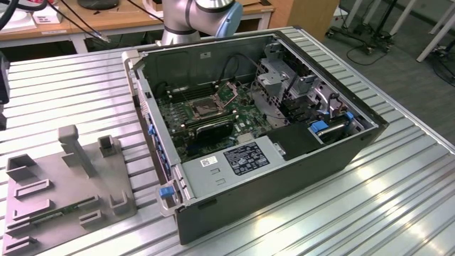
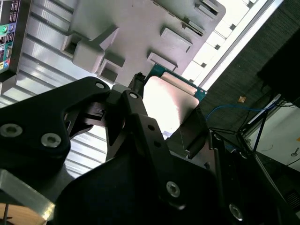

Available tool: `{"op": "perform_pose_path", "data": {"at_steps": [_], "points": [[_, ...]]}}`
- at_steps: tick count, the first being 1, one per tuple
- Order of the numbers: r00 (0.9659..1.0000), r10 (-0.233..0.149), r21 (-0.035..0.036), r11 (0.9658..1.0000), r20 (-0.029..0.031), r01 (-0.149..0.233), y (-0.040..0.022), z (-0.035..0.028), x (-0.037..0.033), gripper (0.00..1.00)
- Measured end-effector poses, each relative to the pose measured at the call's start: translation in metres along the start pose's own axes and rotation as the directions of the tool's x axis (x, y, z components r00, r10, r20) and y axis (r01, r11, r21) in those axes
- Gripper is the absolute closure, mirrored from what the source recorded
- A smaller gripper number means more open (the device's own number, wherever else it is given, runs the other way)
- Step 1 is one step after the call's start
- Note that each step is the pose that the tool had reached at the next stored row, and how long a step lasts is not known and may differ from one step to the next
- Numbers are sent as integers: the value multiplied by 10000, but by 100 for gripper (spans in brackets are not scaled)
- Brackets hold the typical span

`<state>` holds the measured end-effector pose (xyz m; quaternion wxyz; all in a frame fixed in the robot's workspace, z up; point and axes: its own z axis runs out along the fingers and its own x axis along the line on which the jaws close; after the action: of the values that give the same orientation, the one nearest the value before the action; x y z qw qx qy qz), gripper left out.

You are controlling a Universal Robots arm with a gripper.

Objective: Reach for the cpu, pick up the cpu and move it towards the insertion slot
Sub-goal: 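Pick up the cpu and move it towards the insertion slot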

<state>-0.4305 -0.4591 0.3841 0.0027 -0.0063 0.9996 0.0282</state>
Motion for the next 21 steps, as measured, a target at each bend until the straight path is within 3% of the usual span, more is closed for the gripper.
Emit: {"op": "perform_pose_path", "data": {"at_steps": [21], "points": [[10000,0,1,10000,0,0,-1,0,-62,45]]}}
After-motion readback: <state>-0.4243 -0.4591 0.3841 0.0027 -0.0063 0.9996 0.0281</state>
